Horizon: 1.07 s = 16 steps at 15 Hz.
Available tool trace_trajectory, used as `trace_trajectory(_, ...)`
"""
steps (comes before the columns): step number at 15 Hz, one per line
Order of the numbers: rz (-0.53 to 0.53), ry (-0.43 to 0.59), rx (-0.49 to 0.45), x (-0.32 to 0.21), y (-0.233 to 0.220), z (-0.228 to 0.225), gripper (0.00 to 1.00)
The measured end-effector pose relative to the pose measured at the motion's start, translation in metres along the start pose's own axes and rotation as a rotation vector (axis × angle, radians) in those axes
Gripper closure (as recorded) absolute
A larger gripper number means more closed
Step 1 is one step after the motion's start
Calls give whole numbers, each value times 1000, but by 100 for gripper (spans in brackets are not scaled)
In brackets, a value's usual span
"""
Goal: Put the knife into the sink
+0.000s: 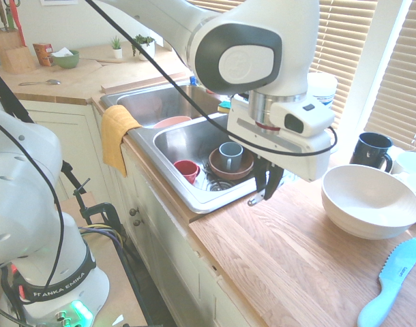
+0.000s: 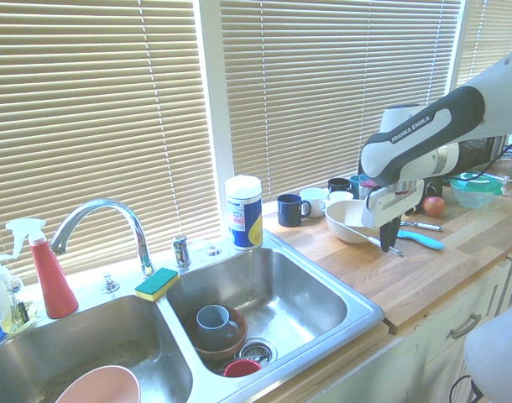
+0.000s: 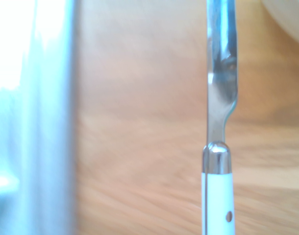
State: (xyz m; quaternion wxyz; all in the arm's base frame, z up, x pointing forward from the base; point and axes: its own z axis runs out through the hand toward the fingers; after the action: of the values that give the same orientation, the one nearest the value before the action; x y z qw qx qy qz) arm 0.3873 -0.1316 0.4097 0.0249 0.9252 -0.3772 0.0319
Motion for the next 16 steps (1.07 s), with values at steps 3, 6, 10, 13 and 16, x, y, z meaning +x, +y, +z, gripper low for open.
trace_trajectory(3, 142, 45, -2, -43, -69, 4, 100)
trace_trajectory(6, 169, 88, 10, -102, -136, 4, 100)
trace_trajectory(10, 176, 97, 16, -161, -188, 22, 100)
trace_trajectory(13, 153, 102, 47, -184, -210, 54, 100)
trace_trajectory(16, 125, 88, 66, -194, -211, 97, 100)
